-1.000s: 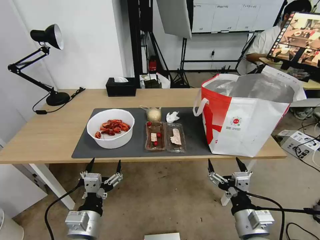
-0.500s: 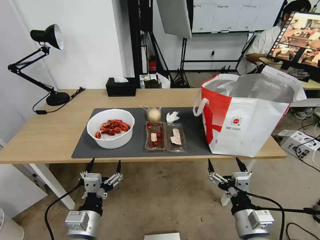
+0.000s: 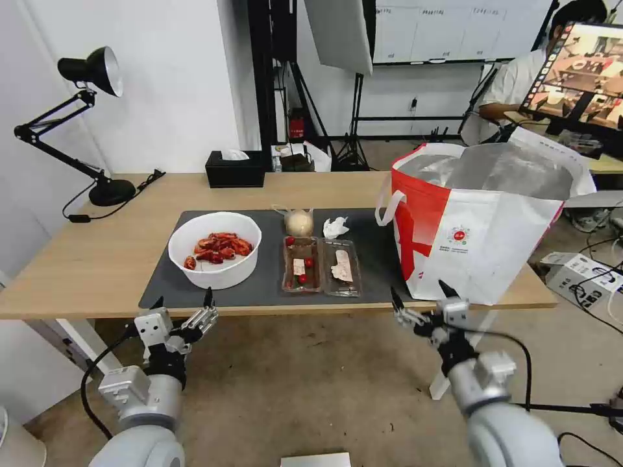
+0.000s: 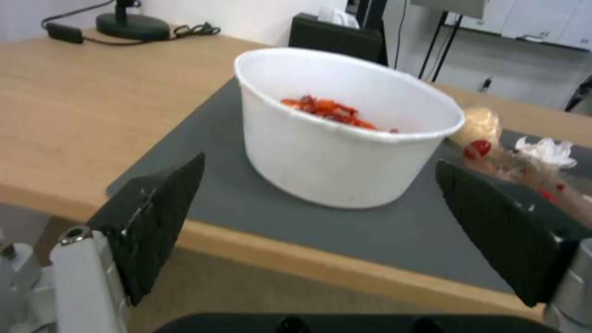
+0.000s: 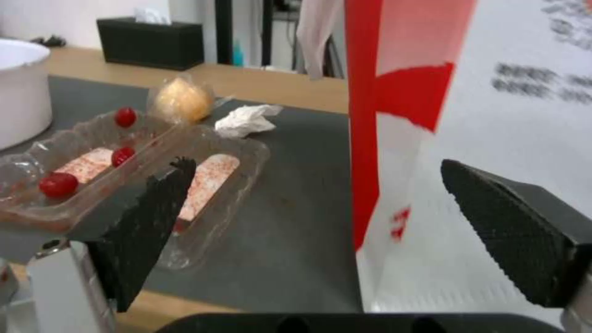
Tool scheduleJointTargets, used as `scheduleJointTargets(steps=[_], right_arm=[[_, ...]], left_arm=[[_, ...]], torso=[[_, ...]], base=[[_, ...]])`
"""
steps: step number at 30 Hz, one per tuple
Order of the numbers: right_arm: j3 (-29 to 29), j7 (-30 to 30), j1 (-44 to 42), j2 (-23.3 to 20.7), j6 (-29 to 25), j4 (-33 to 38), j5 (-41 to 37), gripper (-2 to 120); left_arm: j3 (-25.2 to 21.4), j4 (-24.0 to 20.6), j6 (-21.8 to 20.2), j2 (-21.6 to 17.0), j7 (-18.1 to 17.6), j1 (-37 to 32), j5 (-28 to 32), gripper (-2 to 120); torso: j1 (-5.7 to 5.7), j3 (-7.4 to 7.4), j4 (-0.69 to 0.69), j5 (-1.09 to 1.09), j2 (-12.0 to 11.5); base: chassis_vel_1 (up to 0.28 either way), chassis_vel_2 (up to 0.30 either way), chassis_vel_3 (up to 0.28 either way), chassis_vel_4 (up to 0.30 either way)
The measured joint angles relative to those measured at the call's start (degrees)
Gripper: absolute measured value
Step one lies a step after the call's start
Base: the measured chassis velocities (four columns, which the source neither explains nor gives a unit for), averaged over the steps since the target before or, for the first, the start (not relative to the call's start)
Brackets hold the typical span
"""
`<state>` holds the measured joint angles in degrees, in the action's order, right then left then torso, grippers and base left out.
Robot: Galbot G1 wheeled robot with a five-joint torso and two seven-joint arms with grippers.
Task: Pick up the trash from the table and place it into the takeout bag.
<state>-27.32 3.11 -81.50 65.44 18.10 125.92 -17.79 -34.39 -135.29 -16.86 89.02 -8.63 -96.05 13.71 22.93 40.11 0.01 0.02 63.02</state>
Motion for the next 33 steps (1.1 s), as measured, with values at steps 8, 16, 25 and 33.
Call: scheduleJointTargets(steps=[8,16,25,33], right_arm=[[0.88,0.69,4.54,-4.32,3.91,-1.28,-3.79,100],[1.95,1.08,3.63,-3.87,3.22,-1.36,-9.4,100],[3.05,1.92,1.9,-2.6,2.88,-0.41,-20.21,100],[3.57,2.64,0.05,-1.21,3.69,1.97,-29.52,100]], left_arm=[[0.03,-0.76,2.01,0.15,1.47,-1.02,-0.53,100],[0.16,-0.76,3.68,0.47,2.55,-1.74,-1.59,100],[0.4,-0.84,5.22,0.77,3.68,-2.61,-2.21,100],[0.49,-0.83,5.64,0.88,3.92,-3.09,-2.59,100]], torso=[[0.0,-0.01,-0.02,-0.01,0.0],[0.0,0.0,-0.02,-0.01,0.0],[-0.01,-0.01,-0.01,-0.02,0.0],[-0.01,-0.01,-0.02,-0.02,0.0]], base=[[0.0,0.0,0.0,0.0],[0.0,0.0,0.0,0.0],[0.0,0.0,0.0,0.0],[0.0,0.0,0.0,0.0]])
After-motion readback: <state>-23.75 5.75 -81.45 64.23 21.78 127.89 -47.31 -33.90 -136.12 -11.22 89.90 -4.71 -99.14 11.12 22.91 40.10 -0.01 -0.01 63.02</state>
